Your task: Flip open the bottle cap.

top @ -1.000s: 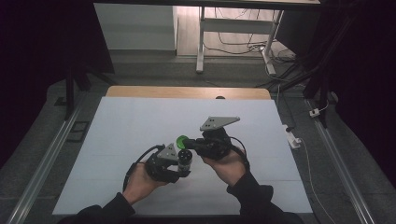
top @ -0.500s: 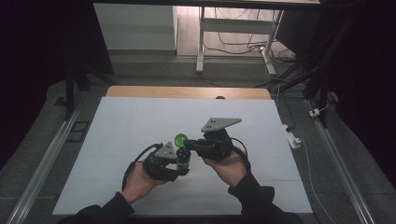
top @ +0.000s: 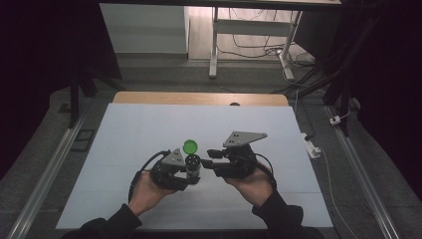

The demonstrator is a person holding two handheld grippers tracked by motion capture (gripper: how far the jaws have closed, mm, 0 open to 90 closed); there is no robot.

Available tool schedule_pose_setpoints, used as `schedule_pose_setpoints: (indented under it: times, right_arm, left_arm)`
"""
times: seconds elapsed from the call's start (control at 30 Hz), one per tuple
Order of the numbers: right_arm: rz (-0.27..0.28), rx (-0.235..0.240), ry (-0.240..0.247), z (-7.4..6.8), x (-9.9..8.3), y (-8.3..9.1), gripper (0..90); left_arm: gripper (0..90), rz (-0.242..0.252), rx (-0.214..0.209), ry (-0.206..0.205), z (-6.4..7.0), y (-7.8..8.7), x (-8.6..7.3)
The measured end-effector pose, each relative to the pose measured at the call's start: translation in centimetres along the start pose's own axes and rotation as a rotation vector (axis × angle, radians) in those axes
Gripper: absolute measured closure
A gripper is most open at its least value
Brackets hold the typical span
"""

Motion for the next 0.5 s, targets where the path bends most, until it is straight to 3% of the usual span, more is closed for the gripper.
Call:
schedule_pose_setpoints:
  times: [0.5]
  right_arm:
    - [-0.013,-0.052,-0.007,0.5,-2.6,1.8,36.9]
  left_arm:
    - [53.8,0.018,-0.001,0.017,-0.4,0.7,0.1]
Point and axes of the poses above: each handheld gripper's, and its own axes: y roughly backward along the jaws, x roughly out of its top, z roughly to its right, the point moved 5 cm from there along -y, roughly forward along the jaws, and after that the axes turned 10 degrees about -y, right-handed, at the moved point
